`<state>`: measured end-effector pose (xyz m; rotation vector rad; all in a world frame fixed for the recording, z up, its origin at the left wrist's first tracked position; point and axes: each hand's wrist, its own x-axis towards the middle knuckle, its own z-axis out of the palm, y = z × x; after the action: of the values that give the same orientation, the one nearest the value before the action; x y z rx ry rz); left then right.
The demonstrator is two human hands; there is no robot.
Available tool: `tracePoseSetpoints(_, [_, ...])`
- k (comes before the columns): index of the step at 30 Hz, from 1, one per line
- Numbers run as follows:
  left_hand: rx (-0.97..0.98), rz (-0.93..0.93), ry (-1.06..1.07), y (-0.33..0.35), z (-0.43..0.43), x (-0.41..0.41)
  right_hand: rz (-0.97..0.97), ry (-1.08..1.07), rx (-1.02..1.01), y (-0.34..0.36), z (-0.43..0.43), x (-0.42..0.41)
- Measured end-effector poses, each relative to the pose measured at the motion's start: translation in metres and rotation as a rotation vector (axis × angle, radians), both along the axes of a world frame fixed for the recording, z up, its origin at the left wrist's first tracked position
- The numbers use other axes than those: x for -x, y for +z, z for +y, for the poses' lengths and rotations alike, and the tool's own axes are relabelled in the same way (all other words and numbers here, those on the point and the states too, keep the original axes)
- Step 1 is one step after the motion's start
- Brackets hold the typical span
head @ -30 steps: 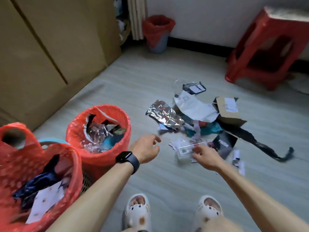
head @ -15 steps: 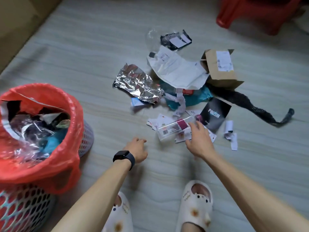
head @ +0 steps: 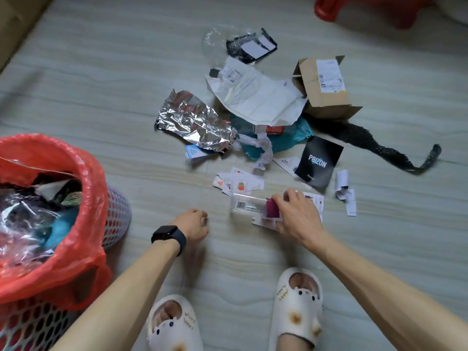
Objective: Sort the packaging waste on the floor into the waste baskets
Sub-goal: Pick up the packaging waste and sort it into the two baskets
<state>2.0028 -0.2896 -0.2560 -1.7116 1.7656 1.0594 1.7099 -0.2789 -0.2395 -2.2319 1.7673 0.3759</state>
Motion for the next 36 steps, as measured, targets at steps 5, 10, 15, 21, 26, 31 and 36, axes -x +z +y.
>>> tracePoseSetpoints(5, [0.145, -0.006, -0.014, 0.007, -0.030, 0.010, -0.085, 0.096, -0.119, 0.001, 0.048, 0.013])
tracePoseSetpoints(10, [0.280, 0.019, -0.176, 0.001, -0.055, 0.049, -0.110, 0.250, -0.217, -0.016, 0.072, 0.005])
tracePoseSetpoints(15, [0.355, -0.033, -0.355, -0.026, -0.066, 0.076, -0.321, -0.010, -0.271, -0.019, 0.061, -0.007])
tracePoseSetpoints(21, [0.458, -0.016, -0.360, -0.038, -0.053, 0.071, -0.106, -0.310, -0.174, -0.030, 0.021, -0.004])
tracePoseSetpoints(26, [0.492, -0.038, -0.319, -0.029, -0.028, 0.071, -0.115, -0.348, -0.247, -0.029, 0.015, -0.012])
tracePoseSetpoints(31, [0.435, -0.067, -0.293, -0.026, -0.029, 0.073, -0.084, -0.377, -0.306, -0.029, 0.015, -0.011])
tracePoseSetpoints(36, [0.425, -0.051, -0.229, -0.024, -0.034, 0.071, -0.225, -0.404, -0.298, -0.036, 0.027, -0.001])
